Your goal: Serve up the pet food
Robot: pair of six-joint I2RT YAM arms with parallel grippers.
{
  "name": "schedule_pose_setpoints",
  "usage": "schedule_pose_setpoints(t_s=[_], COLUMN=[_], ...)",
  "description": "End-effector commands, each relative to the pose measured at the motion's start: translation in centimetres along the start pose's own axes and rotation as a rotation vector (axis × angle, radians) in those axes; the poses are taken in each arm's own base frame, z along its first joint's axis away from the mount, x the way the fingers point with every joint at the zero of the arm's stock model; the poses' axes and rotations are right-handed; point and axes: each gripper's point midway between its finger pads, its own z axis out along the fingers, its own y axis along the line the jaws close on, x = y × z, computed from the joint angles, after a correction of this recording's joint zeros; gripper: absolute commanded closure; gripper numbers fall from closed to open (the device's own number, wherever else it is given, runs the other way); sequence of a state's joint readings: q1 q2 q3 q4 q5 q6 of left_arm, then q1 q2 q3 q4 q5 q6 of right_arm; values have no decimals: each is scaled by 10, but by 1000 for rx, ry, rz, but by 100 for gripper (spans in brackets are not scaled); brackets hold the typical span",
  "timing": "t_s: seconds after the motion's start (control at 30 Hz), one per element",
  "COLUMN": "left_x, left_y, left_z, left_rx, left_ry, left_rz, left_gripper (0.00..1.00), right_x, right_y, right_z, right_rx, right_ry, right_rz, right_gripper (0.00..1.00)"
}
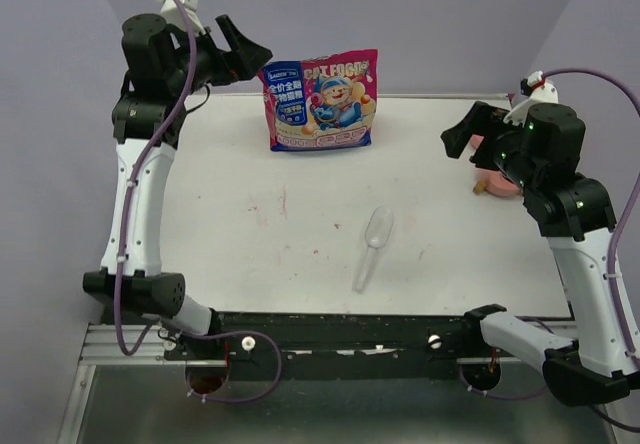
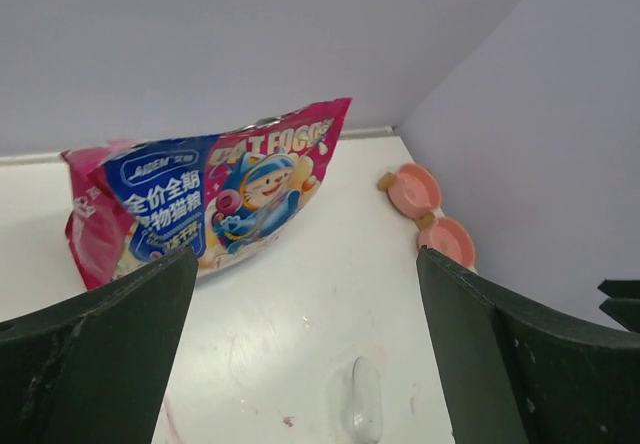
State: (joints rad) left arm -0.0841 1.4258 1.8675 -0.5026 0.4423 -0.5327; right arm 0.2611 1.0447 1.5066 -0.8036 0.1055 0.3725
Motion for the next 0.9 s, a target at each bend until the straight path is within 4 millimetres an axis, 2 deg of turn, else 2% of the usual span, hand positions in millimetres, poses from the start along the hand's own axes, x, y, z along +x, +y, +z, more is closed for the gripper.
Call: schedule_pose_setpoints(t_s=[0.0,0.07,0.17,0.4,0.57,0.73,0.87], left_x=[12,19,24,23,40,63,70], left_y=[-10,-5,12,30,56,85,107], left_z=[37,54,83,121,153,172,182], left_rx=[211,254,252,321,315,276,214], left_ry=[154,211,248,147,176,199,198], left_rz=[87,99,105,196,192,220,281], left_gripper=[1,1,1,1,1,4,5], right_x=[5,5,4,11,10,11,14], right_y=[24,26,27,33,34,36,38], right_z=[0,2,6,17,23,26,30], right_rx=[-124,-127,-125,-145,-134,-137,-140], right_ry=[59,68,84,145,181,189,213], right_rz=[-14,-21,-24,-20,-27,-25,-12], right_gripper=[0,0,0,0,0,0,0])
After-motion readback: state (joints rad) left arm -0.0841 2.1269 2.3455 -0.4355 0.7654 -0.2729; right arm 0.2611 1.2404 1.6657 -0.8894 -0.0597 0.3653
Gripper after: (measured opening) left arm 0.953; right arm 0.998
